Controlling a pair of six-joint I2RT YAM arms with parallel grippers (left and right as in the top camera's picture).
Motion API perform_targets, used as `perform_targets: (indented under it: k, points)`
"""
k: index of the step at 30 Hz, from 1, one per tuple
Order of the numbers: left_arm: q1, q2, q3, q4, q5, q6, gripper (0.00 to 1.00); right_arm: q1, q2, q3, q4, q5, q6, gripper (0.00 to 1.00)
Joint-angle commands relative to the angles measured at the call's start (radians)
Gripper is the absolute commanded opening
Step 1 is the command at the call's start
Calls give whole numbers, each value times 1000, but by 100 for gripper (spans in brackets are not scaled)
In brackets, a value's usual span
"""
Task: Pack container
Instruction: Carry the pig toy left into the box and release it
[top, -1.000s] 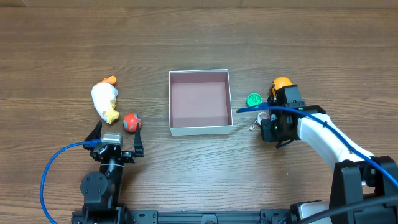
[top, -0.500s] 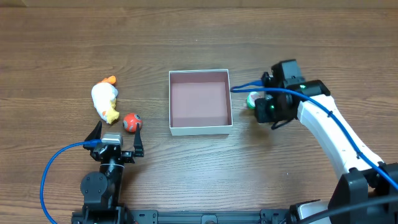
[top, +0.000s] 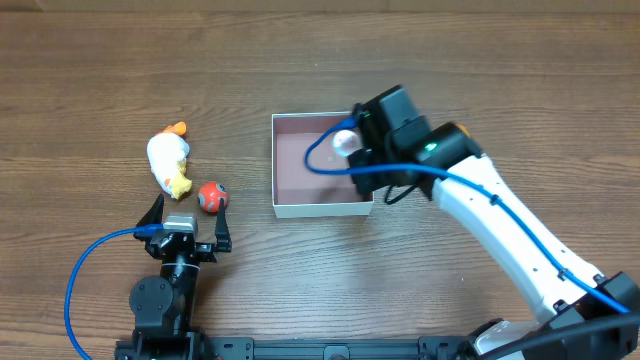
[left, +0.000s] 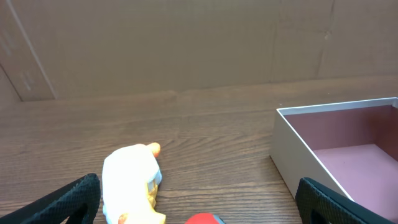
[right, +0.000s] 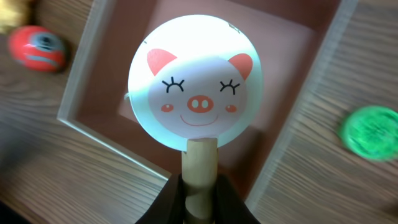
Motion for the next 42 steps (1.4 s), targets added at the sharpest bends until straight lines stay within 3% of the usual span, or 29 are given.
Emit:
perform_targets:
  k: [1, 7, 23, 30, 32, 33, 36, 42]
  points:
    - [6, -10, -6, 4, 10, 12, 100, 77, -14, 27, 65, 76, 76, 4]
    - [6, -10, -6, 4, 10, 12, 100, 122, -9, -13, 170, 174, 118, 4]
    - [6, -10, -6, 4, 10, 12, 100, 122, 233, -16, 198, 172, 128, 4]
    - [6, -10, -6, 4, 10, 12, 100, 122, 243, -16, 215, 171, 128, 5]
    - [6, -10, -6, 4, 10, 12, 100, 122, 243, -16, 214, 171, 128, 17]
    - [6, -10, -6, 4, 10, 12, 100, 122, 243, -16, 214, 171, 128, 32]
    - [6, -10, -6, 4, 10, 12, 100, 122, 243, -16, 214, 156, 127, 48]
    - [6, -10, -6, 4, 10, 12, 100, 122, 233, 19, 205, 127, 127, 53]
